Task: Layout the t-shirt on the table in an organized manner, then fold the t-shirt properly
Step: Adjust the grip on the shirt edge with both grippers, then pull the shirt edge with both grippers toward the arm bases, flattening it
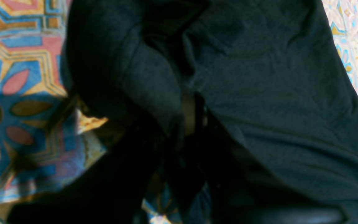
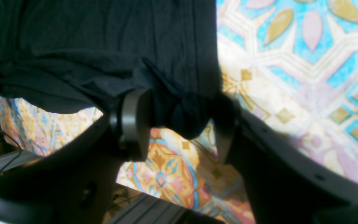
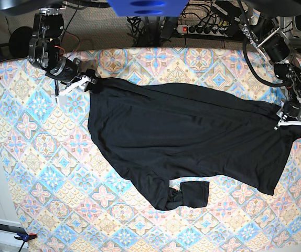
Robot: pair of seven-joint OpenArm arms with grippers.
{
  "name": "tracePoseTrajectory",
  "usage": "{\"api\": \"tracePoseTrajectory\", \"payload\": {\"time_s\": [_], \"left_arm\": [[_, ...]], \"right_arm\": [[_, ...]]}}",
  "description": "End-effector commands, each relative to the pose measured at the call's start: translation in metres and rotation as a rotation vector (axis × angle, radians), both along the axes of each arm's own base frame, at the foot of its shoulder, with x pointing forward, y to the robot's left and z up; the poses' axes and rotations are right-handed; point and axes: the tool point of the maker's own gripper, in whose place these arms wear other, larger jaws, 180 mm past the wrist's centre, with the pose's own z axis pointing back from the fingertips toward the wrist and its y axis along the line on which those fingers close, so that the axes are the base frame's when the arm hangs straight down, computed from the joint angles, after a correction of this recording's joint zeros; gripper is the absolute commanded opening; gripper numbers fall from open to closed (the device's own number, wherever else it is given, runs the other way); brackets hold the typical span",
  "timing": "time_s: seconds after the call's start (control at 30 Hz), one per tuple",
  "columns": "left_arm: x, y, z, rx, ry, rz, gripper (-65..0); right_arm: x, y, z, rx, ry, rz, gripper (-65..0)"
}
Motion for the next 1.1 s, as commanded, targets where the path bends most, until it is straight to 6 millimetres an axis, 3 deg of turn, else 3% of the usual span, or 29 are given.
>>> {"api": "tracePoseTrajectory", "payload": {"time_s": [0.0,0.23,0.43,0.63,0.73,0.9,1.07], "left_arm": [[0.010,0.010,0.019,0.032,-0.052,0.006,-65.0],[0.011,0.000,0.013,0.008,-0.052,0.003,-65.0],[0.007,-0.001,0.008,0.006,-0.040,0.003,-65.0],[0.000,-0.001,0.005,-0.023,-0.051,0.013,-65.0],[-0.005,0.002,0.006,-0.025,-0.052,0.017,-65.0],[-0.012,0.009,0.006,-0.025,-0.050,0.024,-65.0],[-0.022,0.022,0.010,-0.012,-0.046,0.030,-65.0]], "right_arm": [[0.006,-0.002,0.005,0.001,-0.024,0.000,-34.0],[-0.004,-0.005,-0.014,0.013,0.037,-0.015,-34.0],[-0.008,0.015,-0.017,0.029,0.050,0.041,-34.3],[0.006,0.026,-0.010,0.039,0.019,0.074,-35.2],[0.009,0.025,-0.010,0.036,0.014,0.070,-41.6],[0.009,0.022,-0.012,0.038,0.017,0.054,-61.8],[0.016,0.003,-0.001,0.019,-0.017,0.006,-64.1]]}}
